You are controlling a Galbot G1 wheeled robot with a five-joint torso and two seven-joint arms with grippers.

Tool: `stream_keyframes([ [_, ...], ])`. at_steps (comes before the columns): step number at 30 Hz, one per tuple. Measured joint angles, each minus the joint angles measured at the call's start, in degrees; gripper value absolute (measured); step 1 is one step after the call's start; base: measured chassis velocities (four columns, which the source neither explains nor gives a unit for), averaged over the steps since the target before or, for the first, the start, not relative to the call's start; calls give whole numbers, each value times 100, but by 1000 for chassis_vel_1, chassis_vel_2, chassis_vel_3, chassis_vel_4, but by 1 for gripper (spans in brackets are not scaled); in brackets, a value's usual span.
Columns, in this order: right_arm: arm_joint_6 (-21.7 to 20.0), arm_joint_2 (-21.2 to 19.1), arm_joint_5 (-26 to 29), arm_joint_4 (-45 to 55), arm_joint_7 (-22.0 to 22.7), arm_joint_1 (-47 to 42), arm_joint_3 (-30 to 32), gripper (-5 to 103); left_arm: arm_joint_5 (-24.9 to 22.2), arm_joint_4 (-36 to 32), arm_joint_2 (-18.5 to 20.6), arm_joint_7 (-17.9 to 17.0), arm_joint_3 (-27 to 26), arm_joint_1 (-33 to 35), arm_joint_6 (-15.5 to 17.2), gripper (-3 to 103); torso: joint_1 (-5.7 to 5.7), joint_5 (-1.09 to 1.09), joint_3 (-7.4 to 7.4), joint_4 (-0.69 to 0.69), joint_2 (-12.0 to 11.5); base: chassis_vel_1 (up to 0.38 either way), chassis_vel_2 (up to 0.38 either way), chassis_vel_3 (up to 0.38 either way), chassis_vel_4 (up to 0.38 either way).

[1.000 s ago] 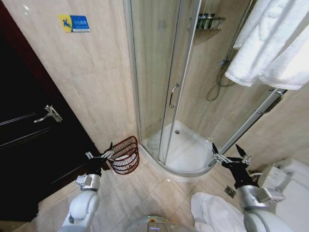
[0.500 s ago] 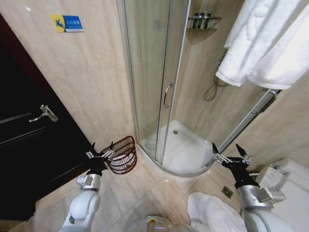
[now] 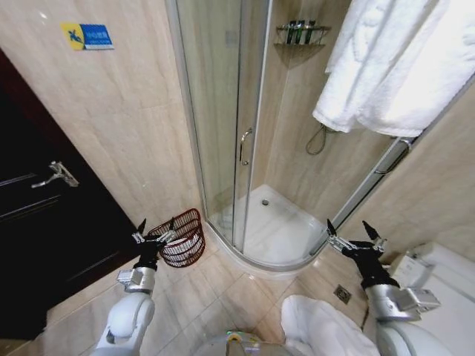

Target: Discard the used towel into the hamper.

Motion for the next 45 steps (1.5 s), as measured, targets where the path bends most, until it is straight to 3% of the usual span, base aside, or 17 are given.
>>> stream_keyframes([
  [14,63,16,15,-1,20,-21,6,100,-1,-27,-11,-37,92,-7,-20,100,0,0,0,0,0,-55,-58,56,70],
  [19,137,16,20,-14,55,-21,6,100,36,-105,-21,-66,117,10,107,100,-5,0,-4,2,-8,-20,-17,12,18],
  [32,219,4,41,-38,74,-50,15,100,124,-124,-64,-73,158,16,124,100,-128,0,-142,2,-270,0,0,0,0],
  [45,214,-11,41,-33,71,-108,19,100,138,-76,-97,-145,195,-43,10,100,-158,0,-171,2,-326,0,0,0,0],
])
